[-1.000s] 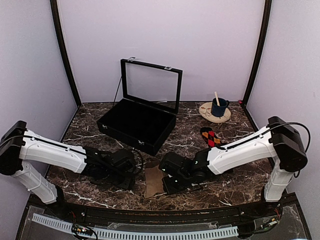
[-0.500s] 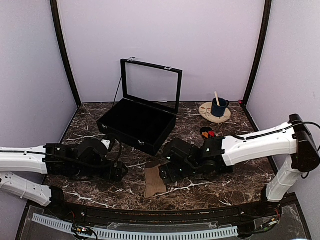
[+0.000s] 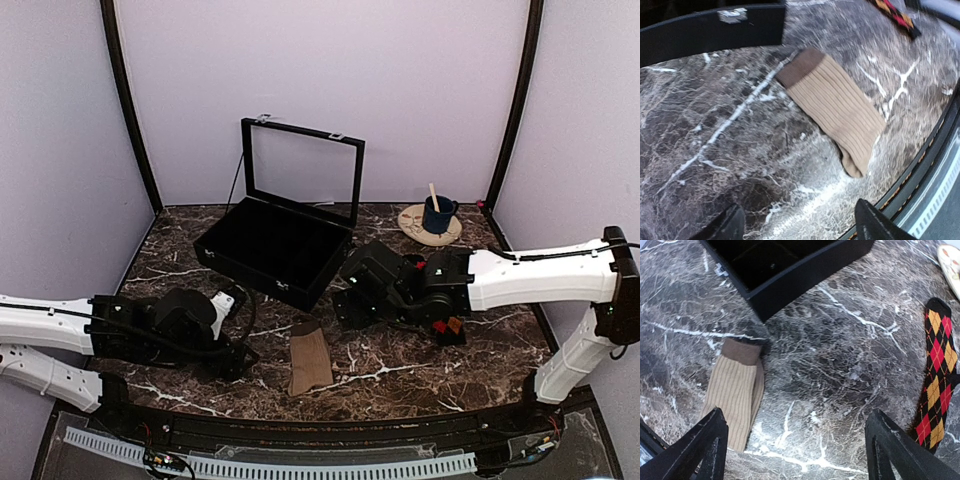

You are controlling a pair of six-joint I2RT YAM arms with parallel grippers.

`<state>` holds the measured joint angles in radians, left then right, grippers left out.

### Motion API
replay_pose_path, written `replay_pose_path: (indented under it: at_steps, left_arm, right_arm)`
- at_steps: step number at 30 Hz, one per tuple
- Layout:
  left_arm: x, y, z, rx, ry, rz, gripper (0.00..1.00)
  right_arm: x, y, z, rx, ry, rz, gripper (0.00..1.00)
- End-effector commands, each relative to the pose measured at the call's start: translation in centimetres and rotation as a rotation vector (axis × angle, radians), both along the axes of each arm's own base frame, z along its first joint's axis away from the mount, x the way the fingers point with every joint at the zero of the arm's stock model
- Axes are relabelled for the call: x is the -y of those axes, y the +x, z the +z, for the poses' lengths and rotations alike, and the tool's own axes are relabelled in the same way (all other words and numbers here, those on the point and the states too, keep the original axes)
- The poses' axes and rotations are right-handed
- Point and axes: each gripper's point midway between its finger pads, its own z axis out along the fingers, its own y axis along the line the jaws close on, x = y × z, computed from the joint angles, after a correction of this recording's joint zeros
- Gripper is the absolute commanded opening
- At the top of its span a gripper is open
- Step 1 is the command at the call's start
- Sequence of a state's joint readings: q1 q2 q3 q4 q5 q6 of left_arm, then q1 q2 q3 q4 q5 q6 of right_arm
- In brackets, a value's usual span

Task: Roll the socks
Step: Rotate the sock at the center of the board, then pick up the sock from the center of the board.

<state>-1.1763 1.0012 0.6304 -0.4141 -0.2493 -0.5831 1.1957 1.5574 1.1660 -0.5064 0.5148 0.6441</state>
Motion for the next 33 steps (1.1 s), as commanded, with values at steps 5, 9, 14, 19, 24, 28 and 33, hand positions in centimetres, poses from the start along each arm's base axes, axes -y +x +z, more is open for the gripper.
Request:
replay_pose_path:
  at_steps: [5, 9, 14, 19, 24, 28, 33]
  left_arm:
    - [4.2, -2.4, -1.5, 0.072, 0.190, -0.311, 0.72]
    - [5.7, -3.4, -1.8, 0.134, 0.289, -0.421, 0.69]
    - [7.2, -3.9, -1.6, 0.215, 0.346, -0.518, 0.63]
    - [8.3, -4.5, -2.1, 0.275, 0.393, -0.595, 0.63]
    - [9.1, -5.2, -3.1, 0.285, 0.412, -0.668, 0.64]
    - [9.8, -5.3, -3.6, 0.322, 0.439, -0.700, 0.66]
    - [10.2, -4.9, -4.2, 0.382, 0.471, -0.721, 0.66]
  right_arm:
    - [2.5, 0.6, -0.6, -0.015, -0.047, -0.003, 0.83]
    - [3.2, 0.4, -1.1, -0.026, -0.070, -0.010, 0.81]
    - [4.0, 0.2, -2.0, -0.048, -0.083, -0.022, 0.80]
    - [4.9, 0.1, -2.7, -0.073, -0.077, -0.047, 0.79]
    - [5.9, 0.4, -3.0, -0.093, -0.070, -0.084, 0.78]
    - [6.2, 0.5, -3.0, -0.098, -0.058, -0.094, 0.77]
    - [6.3, 0.5, -3.0, -0.102, -0.048, -0.098, 0.77]
